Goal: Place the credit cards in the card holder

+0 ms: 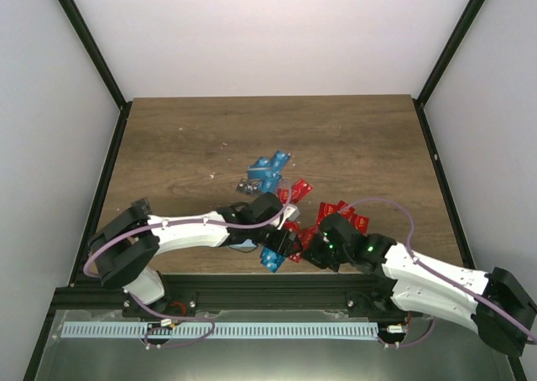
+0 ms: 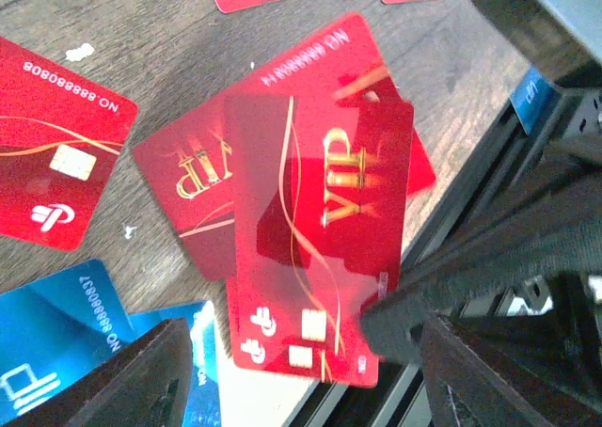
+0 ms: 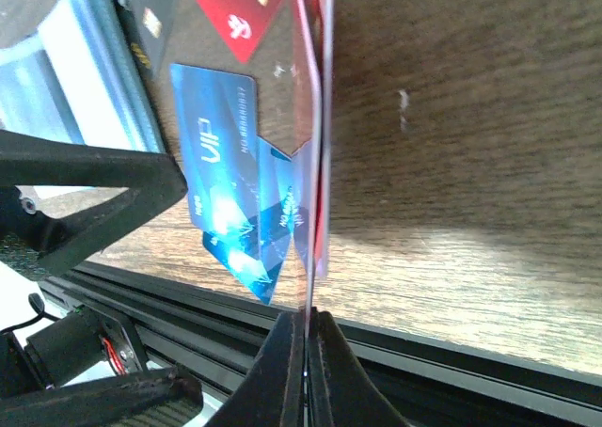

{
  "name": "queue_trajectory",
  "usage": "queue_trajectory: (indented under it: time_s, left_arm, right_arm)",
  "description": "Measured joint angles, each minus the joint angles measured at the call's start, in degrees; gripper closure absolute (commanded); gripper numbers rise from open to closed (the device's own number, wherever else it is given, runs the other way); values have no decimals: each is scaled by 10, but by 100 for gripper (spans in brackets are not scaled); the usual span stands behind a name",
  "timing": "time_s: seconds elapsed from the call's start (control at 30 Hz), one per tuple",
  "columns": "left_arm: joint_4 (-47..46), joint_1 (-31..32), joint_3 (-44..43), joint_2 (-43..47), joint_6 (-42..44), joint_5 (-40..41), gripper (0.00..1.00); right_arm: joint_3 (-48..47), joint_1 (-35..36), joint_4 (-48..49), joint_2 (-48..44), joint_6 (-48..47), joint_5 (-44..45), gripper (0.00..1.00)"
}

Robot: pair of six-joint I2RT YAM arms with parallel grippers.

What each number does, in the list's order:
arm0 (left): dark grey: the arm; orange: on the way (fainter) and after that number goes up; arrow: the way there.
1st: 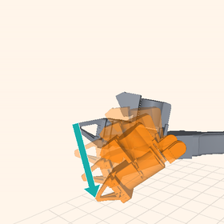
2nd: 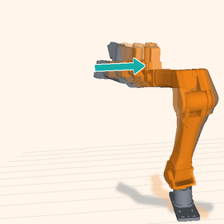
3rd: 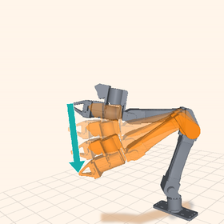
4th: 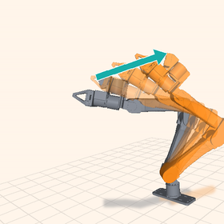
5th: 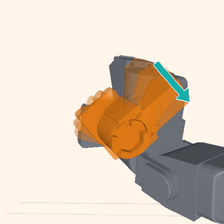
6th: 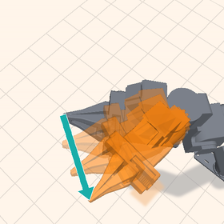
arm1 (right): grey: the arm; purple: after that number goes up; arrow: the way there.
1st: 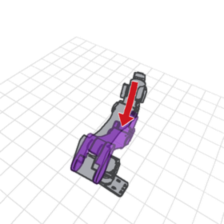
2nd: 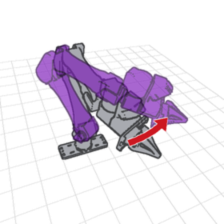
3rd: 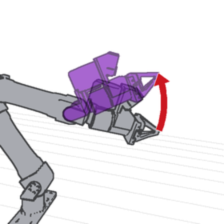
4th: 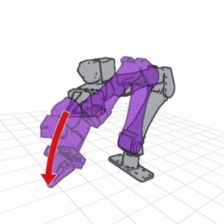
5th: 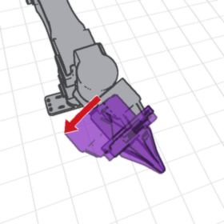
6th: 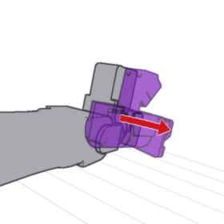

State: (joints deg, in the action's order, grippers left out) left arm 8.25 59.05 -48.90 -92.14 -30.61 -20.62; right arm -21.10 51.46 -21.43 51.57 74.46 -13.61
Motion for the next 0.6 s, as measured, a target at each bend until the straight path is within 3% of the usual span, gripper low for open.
queue_trajectory:
  time_s: [0.2,0.4,0.6]
  left_arm:
    - [-1,-32,56,92,14,-4,19]
    - [-48,-120,118,205,6,-28,18]
    - [-149,-176,182,258,-37,-104,23]
  right_arm:
    - [-11,-23,-4,-42,-62,6,99]
    - [-11,-89,48,-99,-149,-26,99]
    - [-18,-157,118,-86,-216,-106,99]
